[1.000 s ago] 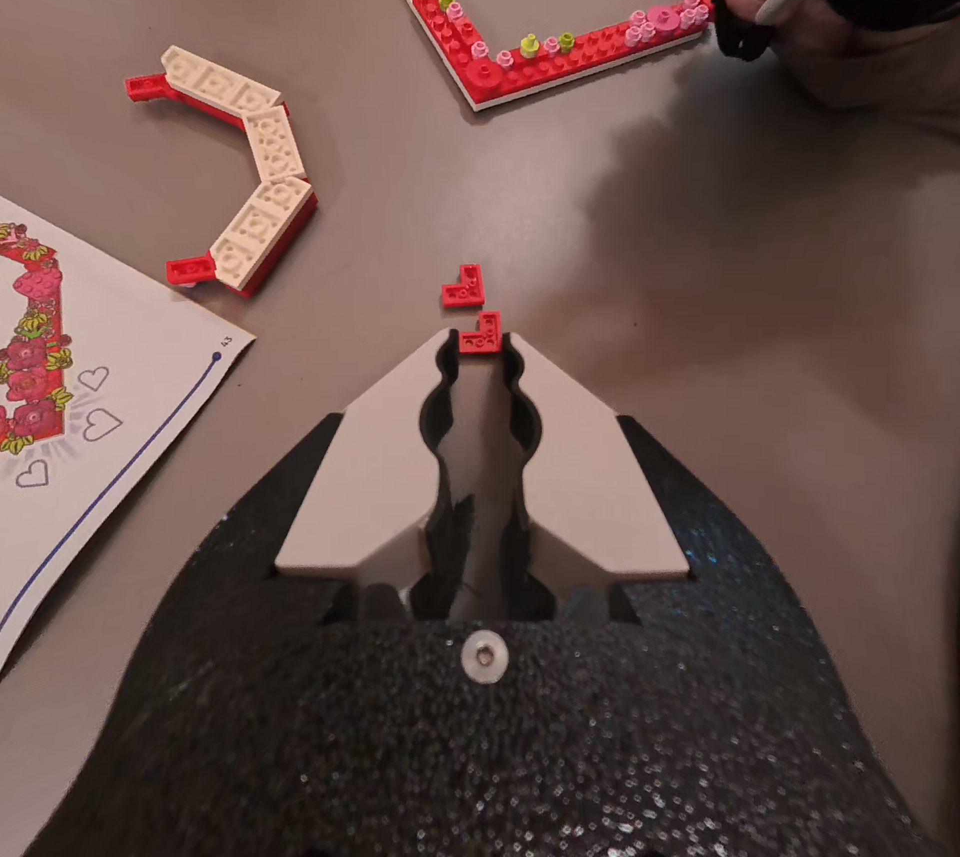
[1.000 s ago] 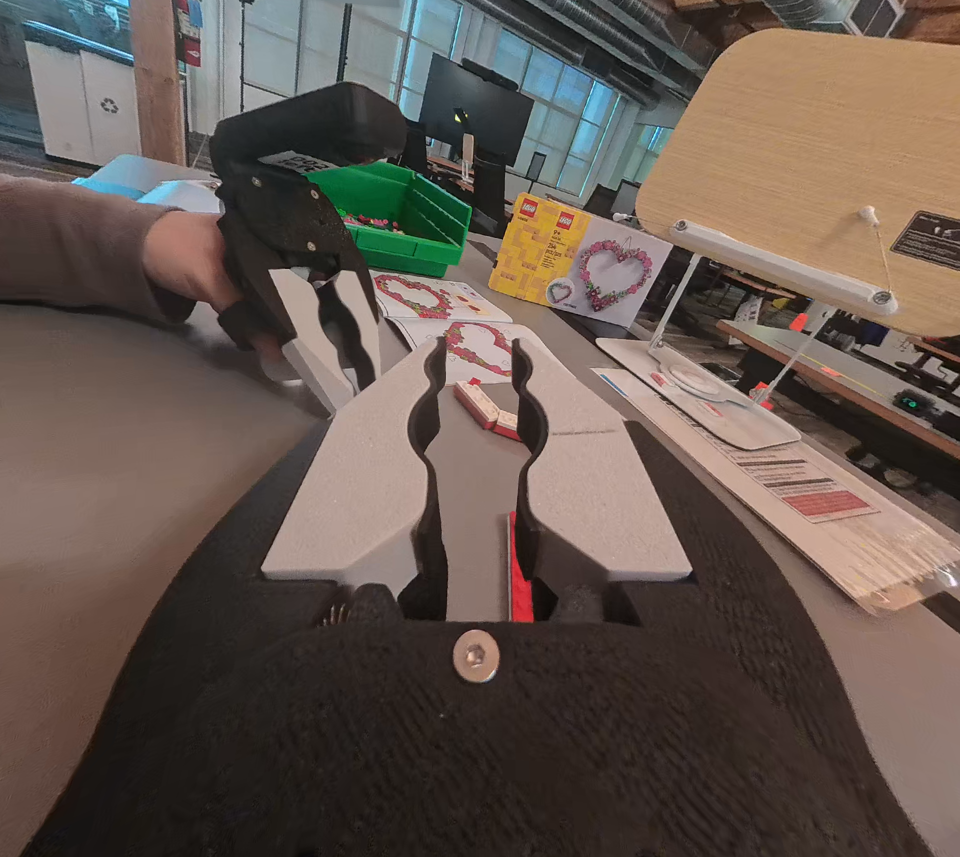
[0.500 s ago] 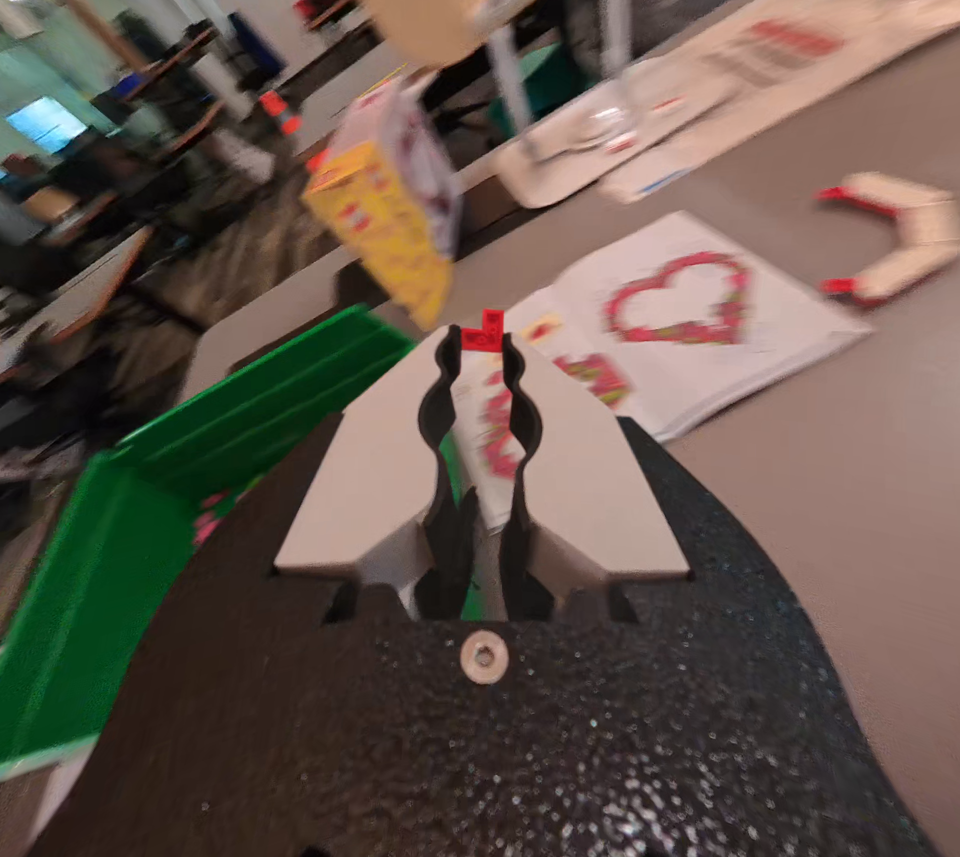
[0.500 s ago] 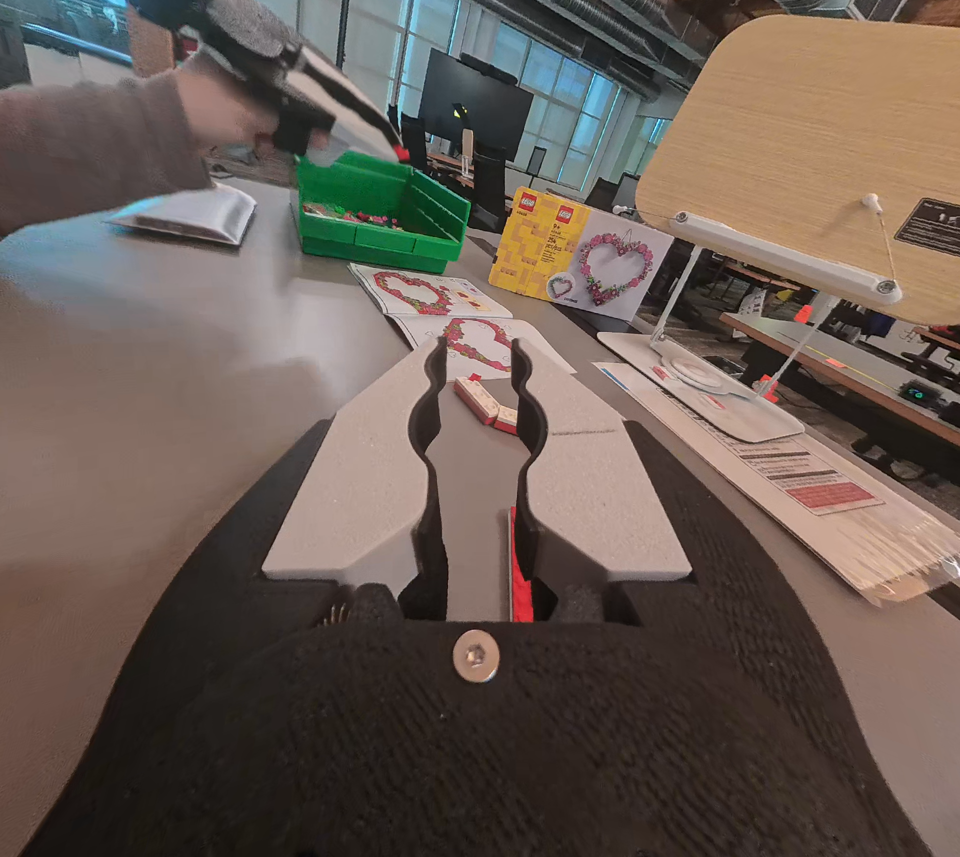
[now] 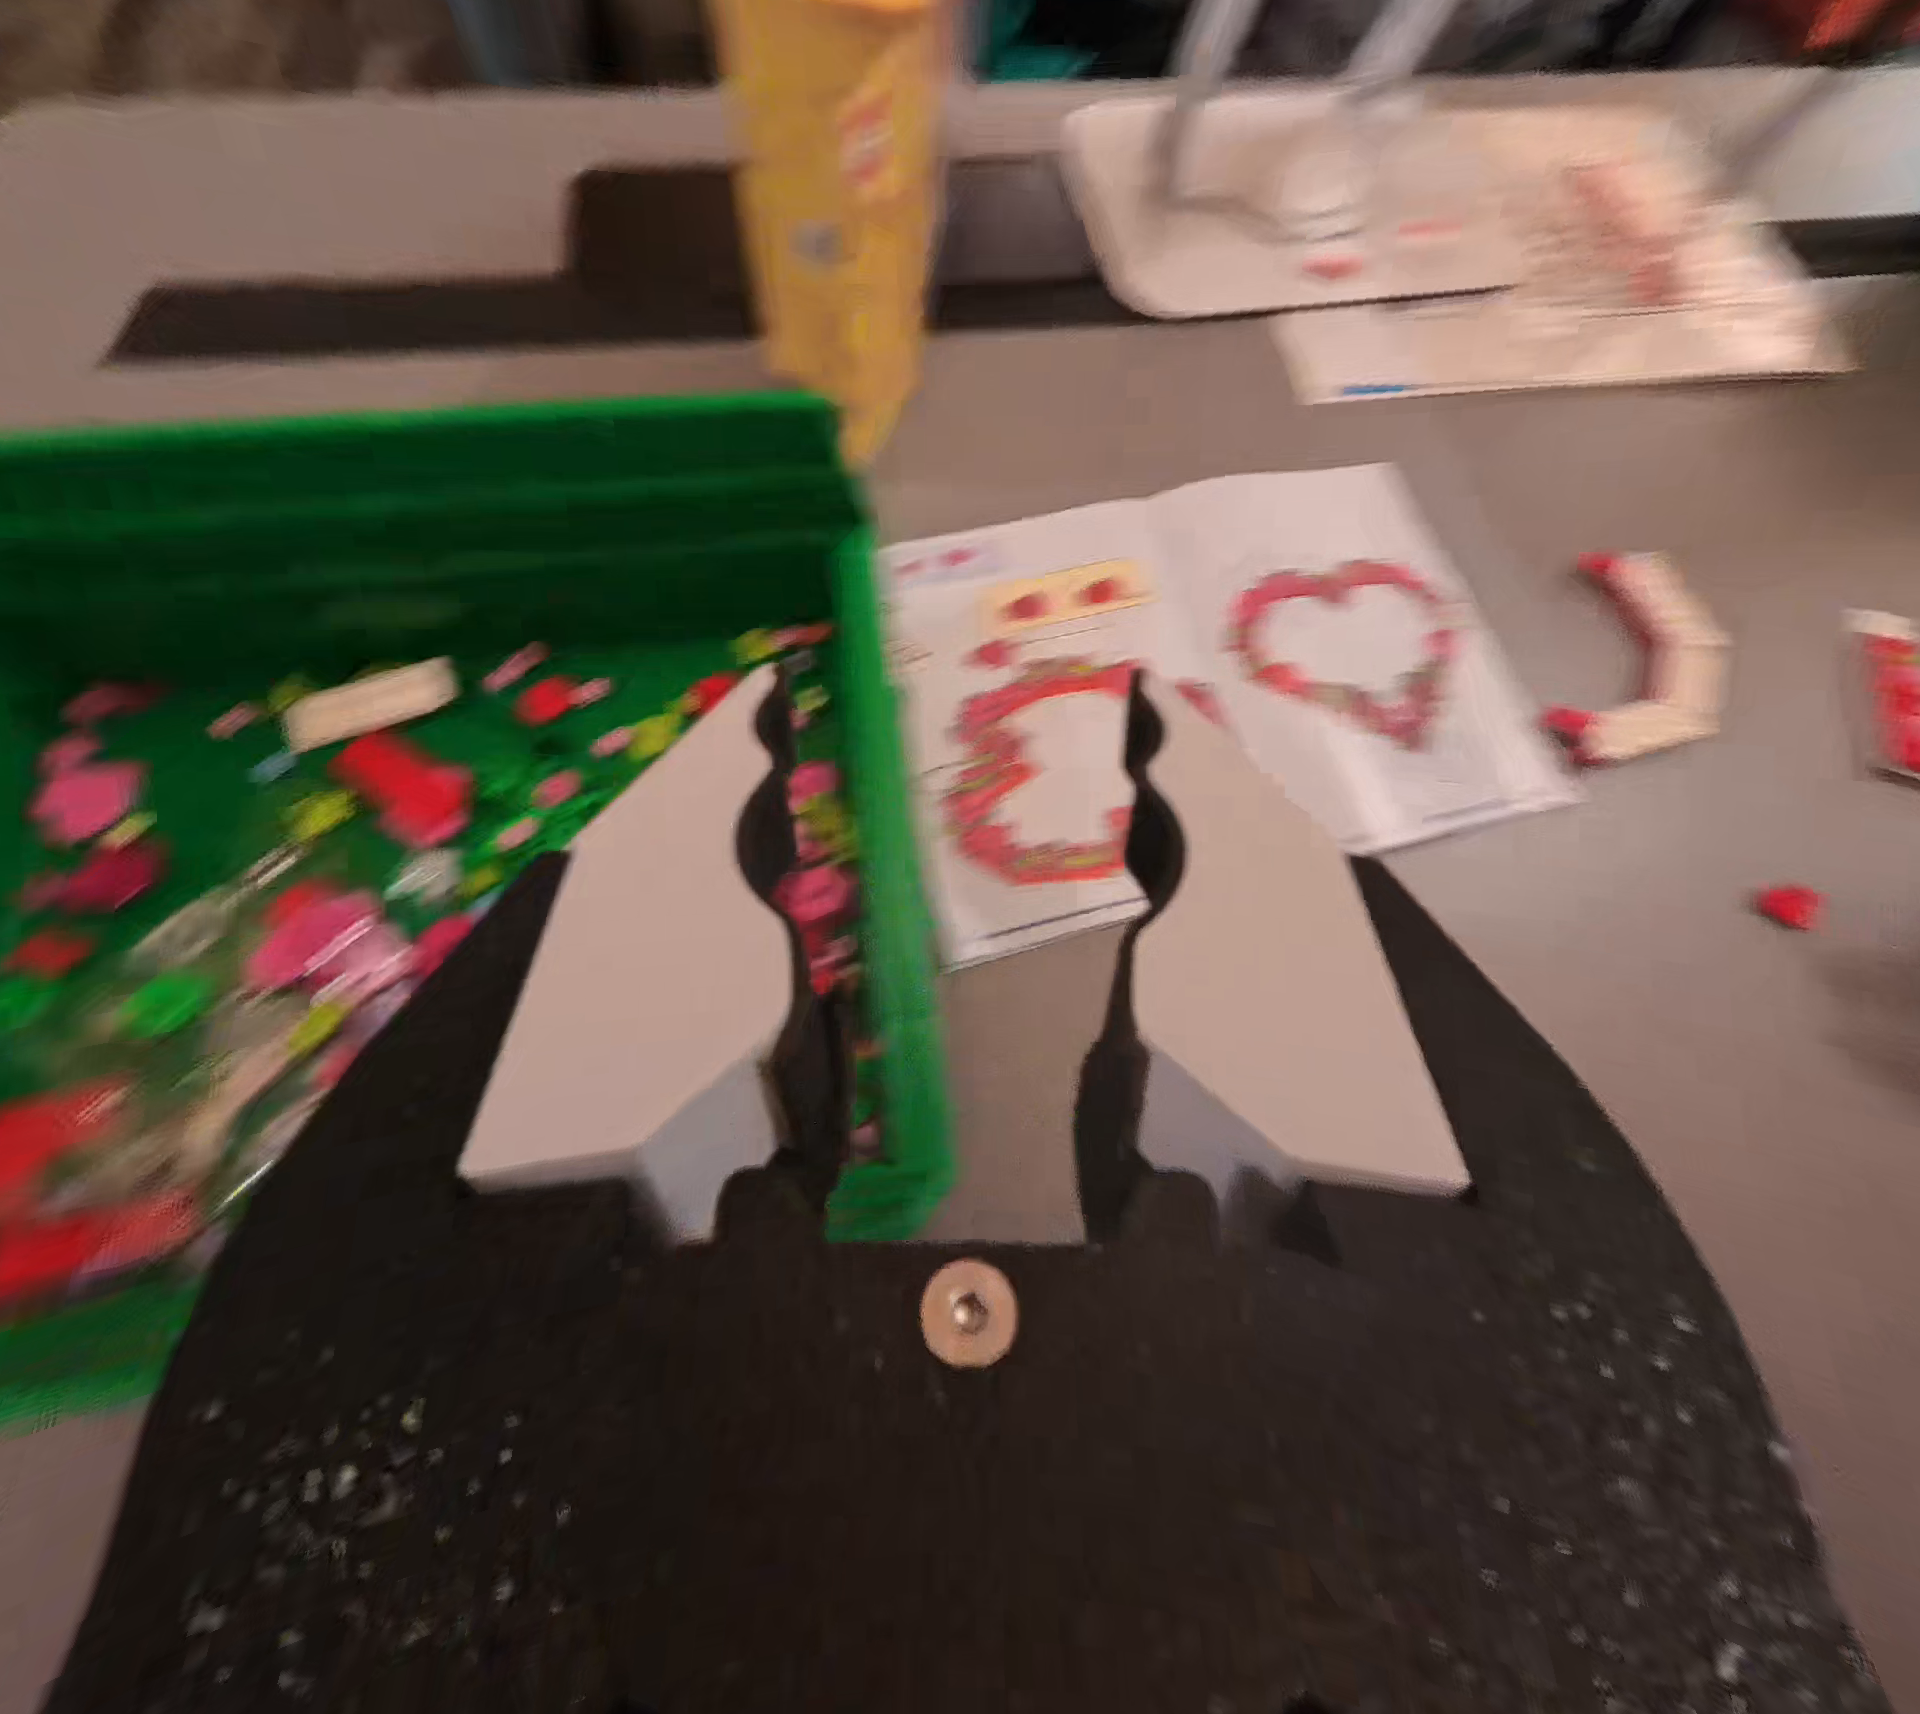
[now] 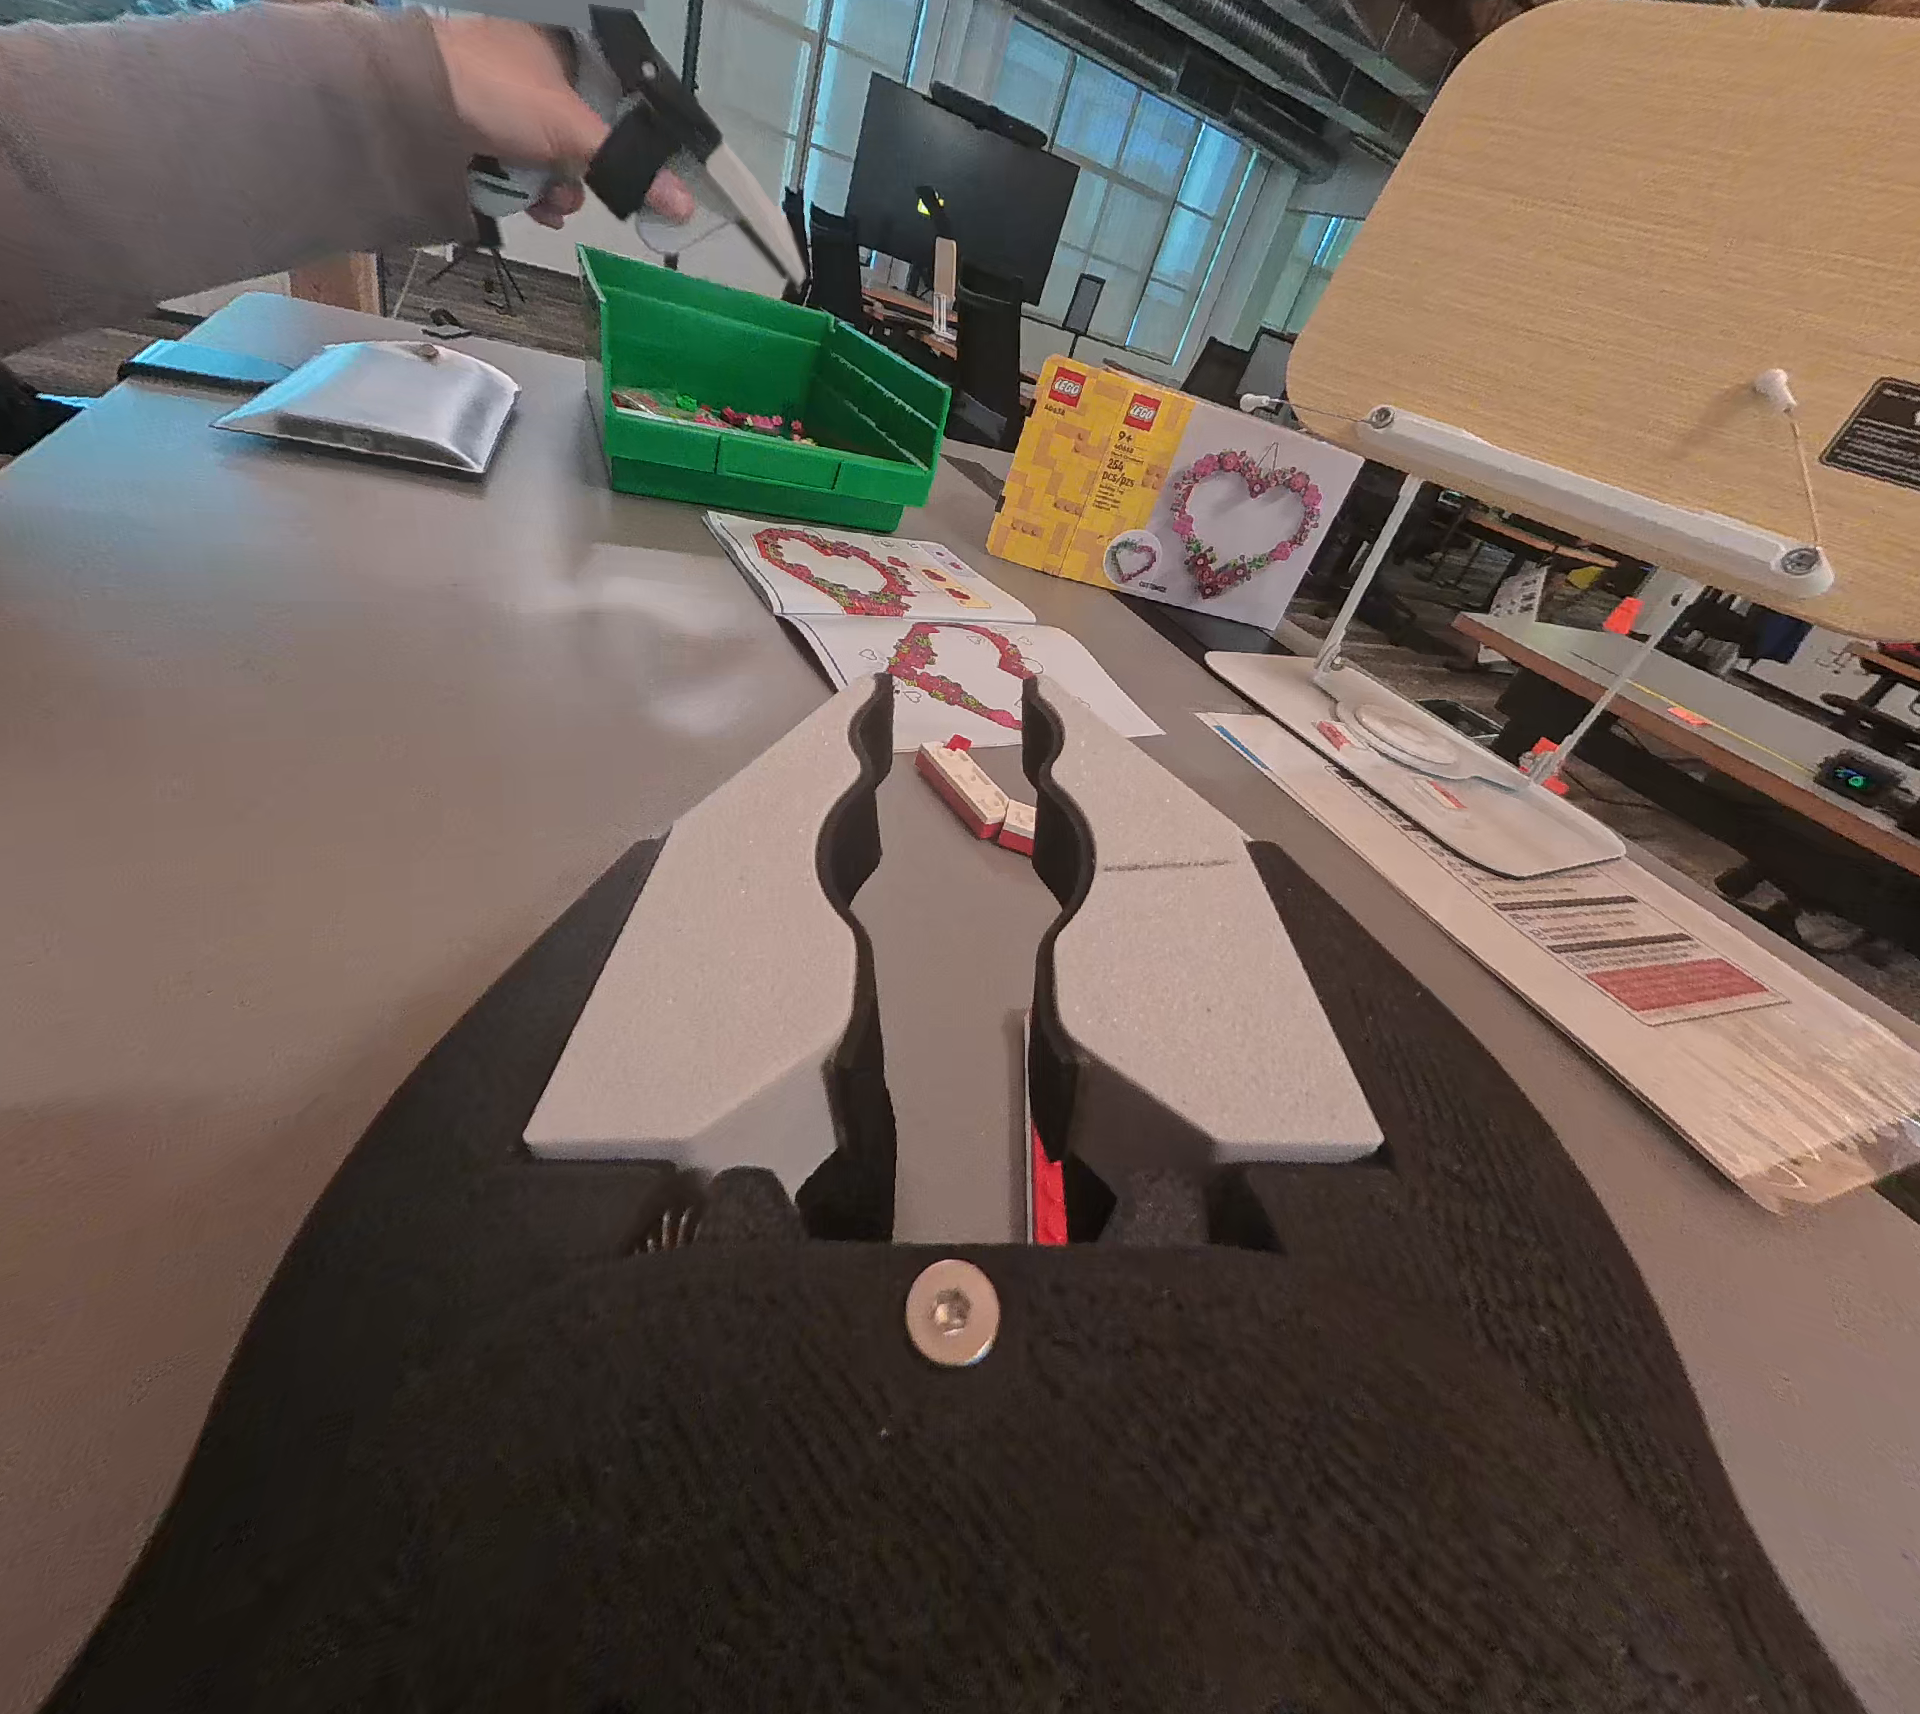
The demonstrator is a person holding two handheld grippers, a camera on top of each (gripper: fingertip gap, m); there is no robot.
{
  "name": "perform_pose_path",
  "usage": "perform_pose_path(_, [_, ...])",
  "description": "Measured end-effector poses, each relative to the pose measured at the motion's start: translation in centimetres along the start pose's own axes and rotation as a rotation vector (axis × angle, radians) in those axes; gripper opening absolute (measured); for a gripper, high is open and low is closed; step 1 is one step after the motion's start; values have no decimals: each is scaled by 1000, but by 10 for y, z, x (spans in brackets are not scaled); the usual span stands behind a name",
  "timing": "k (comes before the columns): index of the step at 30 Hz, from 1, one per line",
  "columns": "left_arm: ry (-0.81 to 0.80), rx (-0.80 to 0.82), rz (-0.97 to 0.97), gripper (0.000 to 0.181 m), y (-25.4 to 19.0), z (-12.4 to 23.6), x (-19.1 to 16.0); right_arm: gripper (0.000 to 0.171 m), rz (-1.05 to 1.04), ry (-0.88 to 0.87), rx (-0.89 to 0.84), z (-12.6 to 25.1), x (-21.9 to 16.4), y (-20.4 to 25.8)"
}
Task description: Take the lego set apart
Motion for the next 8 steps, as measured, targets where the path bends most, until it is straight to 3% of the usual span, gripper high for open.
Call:
perform_pose_path(3, [-123, -270, -172, 3, -88, -5, 18, 23, -2, 0, 0, 0, 0, 0])
perform_pose_path(8, [-84, -551, -499, 0, -218, -36, -2, 23, -1, 0, 0, 0, 0, 0])
Point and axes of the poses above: each gripper's, where its closed fingertips meet, z back along the fingers, x out of its top, y = z × x across the jaws, the point moved 6 cm from there along z, back along the fingers, and after that the axes turned 12 degrees about -z, right-handed, at the moved point
